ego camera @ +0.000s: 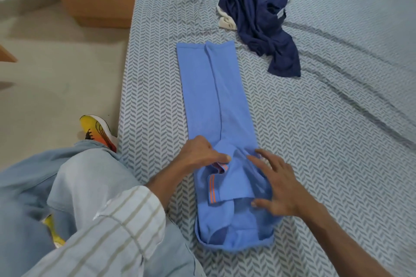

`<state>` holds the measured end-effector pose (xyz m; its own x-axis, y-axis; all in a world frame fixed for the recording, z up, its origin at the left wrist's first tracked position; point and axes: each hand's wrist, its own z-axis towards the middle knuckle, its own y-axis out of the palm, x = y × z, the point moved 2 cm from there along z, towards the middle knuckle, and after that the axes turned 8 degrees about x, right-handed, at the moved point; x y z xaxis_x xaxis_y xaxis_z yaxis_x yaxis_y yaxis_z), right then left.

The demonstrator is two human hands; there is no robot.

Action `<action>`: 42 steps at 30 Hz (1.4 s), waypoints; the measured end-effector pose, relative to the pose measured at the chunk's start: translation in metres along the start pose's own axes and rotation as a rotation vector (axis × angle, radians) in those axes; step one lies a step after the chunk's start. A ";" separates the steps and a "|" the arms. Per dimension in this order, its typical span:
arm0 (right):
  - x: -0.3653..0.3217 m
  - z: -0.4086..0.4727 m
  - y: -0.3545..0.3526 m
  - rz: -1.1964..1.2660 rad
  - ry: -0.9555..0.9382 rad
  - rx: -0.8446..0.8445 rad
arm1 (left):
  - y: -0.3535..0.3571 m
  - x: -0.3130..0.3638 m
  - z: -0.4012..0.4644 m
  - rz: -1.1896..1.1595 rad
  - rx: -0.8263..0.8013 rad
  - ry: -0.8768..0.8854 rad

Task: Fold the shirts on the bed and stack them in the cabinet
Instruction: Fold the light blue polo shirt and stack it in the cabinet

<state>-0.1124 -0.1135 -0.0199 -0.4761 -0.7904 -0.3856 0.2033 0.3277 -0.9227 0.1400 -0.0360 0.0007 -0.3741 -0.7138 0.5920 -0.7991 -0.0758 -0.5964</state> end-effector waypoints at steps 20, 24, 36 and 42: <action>0.037 0.058 -0.021 0.484 0.552 0.232 | -0.013 -0.035 0.019 -0.121 0.448 -0.043; 0.061 0.157 -0.017 0.618 0.734 0.279 | -0.042 -0.026 0.062 -0.140 0.515 0.004; 0.114 0.383 -0.025 0.732 0.831 0.255 | -0.119 0.011 0.225 -0.228 0.550 -0.042; 0.137 0.429 -0.028 0.701 0.806 0.260 | -0.148 0.025 0.297 -0.335 0.601 -0.006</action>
<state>0.1839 -0.4529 -0.0445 -0.5845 0.1292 -0.8010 0.7758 0.3781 -0.5052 0.3885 -0.2490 -0.0570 -0.1481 -0.5885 0.7949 -0.4711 -0.6647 -0.5799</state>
